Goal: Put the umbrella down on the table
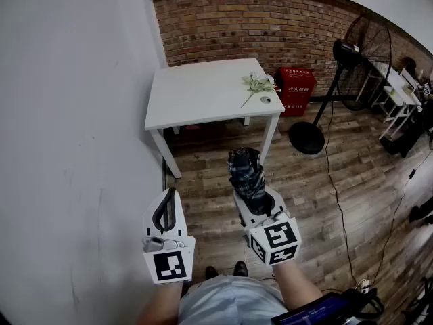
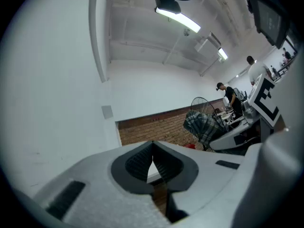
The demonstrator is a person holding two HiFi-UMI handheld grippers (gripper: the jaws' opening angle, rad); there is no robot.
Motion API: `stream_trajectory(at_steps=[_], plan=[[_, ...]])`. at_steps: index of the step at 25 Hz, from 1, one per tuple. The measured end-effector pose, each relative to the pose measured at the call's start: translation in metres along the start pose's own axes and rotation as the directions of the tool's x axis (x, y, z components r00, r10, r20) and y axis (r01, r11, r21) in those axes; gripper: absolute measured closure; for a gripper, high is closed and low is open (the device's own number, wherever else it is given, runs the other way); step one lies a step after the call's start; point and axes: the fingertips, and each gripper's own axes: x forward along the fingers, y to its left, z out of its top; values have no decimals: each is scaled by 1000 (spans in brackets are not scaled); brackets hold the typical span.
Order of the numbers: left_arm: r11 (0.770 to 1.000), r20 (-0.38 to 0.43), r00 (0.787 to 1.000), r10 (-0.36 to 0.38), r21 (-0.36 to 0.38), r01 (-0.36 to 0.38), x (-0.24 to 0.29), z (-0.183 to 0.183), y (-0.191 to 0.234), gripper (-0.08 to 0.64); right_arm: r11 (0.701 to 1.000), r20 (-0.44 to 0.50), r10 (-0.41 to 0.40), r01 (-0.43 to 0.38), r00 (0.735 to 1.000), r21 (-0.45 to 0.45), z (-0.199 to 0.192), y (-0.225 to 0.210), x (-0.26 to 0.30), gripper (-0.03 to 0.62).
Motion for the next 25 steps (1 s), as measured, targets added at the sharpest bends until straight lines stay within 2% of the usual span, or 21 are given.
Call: stream_trajectory(at_steps=[17,25], plan=[[1000,-20,1000,17,14,-17,31,-1,-47,558,1000,-2,7,-7,1000,20,-11,-63,-11,423],[1000,-51,998,29,-2,-29,63,-24,-37,558,999,-27,20,-19,999,30,-20,-79,27,423]])
